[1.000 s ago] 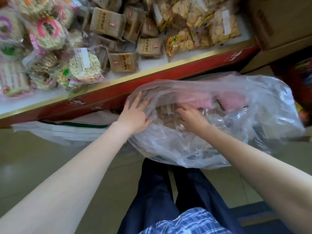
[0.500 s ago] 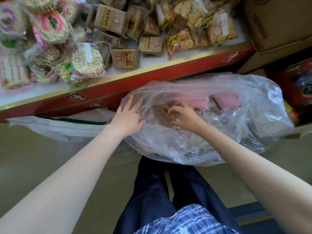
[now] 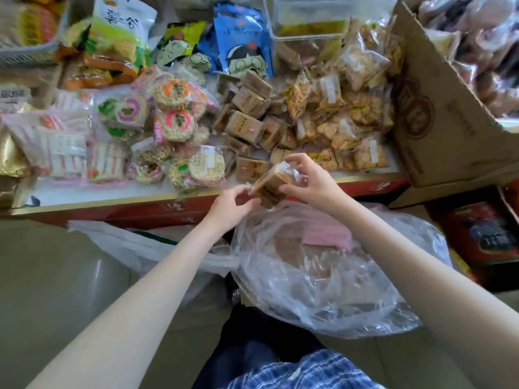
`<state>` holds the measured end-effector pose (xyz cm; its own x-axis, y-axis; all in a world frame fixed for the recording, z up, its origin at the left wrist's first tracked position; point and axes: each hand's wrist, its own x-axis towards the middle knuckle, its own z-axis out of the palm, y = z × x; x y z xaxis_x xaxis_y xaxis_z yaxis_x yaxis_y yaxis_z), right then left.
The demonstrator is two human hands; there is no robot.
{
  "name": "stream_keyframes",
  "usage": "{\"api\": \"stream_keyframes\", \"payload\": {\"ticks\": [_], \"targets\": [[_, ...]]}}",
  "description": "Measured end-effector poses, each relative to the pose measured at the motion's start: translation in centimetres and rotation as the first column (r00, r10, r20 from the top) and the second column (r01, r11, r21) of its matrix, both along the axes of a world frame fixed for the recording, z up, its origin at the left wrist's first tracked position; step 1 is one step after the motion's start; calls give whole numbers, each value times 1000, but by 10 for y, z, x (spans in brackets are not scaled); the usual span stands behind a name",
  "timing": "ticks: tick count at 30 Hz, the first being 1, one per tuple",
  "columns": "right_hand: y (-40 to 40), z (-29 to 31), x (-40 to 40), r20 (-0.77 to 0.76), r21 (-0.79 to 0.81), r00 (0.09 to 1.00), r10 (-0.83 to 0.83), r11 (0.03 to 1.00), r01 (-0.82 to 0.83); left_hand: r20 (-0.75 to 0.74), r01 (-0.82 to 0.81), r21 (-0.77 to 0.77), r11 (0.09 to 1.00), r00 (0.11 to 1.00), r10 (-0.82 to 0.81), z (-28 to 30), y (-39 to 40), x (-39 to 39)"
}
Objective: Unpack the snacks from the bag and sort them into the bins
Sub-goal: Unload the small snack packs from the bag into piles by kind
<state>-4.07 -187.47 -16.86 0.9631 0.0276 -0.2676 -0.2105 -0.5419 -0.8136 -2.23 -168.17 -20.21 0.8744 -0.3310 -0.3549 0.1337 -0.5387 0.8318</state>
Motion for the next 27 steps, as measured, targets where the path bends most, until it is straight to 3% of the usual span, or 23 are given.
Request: {"api": "stream_keyframes", "payload": {"ticks": [3,7,10,13,15,17,18,19,21,23,27], "targets": [[26,10,35,19,-60,998,-63,996,64,15,-10,100,995,1000,9,5,26,18],[39,19,97,43,26,935,-352,936,352,121,-54,297,954,992,18,3,55,41],[43,27,143,-122,295,798,-591,746,597,188,-72,387,919,982,-2,5,67,57],[46,29,179,-302,527,691,-656,489,695,252,-77,462,883,967,-47,10,70,75],[48,23,194,-337,561,691,-639,453,693,264,-63,489,870,961,-79,12,70,89],[50,15,196,-230,321,746,-625,675,665,240,-21,554,832,961,-136,14,70,100],[51,13,192,-107,94,801,-589,796,598,229,12,612,791,954,-191,12,70,105],[51,9,188,25,-124,867,-498,859,497,212,51,673,737,942,-259,11,70,108],[51,5,181,142,-425,970,-195,873,238,163,121,756,643,917,-364,6,71,112],[50,-2,183,60,-532,998,8,846,25,102,170,777,606,916,-388,-1,74,115],[52,-6,198,-47,-575,996,81,813,-94,32,217,787,577,920,-390,-8,75,120]]}}
